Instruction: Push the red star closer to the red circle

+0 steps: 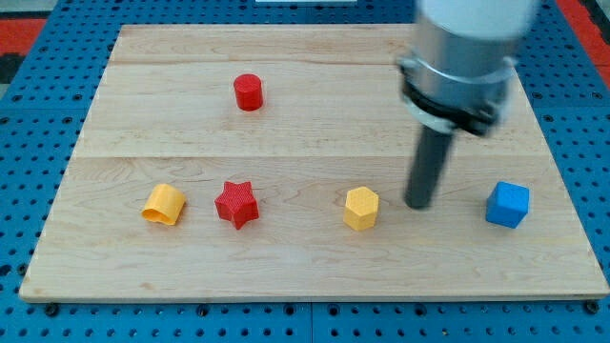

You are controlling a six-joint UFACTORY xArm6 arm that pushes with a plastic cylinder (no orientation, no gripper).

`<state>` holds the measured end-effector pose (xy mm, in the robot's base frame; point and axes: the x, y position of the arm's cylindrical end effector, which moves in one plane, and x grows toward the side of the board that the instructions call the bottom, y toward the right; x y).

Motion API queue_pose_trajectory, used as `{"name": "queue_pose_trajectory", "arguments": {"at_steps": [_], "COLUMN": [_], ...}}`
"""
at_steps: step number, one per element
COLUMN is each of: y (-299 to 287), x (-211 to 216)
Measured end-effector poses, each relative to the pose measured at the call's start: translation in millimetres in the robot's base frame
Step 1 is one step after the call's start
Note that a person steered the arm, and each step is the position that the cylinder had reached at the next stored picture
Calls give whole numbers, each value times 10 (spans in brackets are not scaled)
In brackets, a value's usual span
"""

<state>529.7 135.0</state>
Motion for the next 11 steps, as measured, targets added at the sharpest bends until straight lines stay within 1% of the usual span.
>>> {"name": "queue_pose_trajectory", "arguments": {"at_steps": [1, 2, 3, 4, 5, 6, 7, 8, 9, 10, 11], "y": [-603, -1660, -2053, -2216, -2387, -2470, -2478, -2721, -3085, -2941, -2673], "x": [566, 447, -65, 385, 39, -441, -649, -574, -948, -1246, -1127]}}
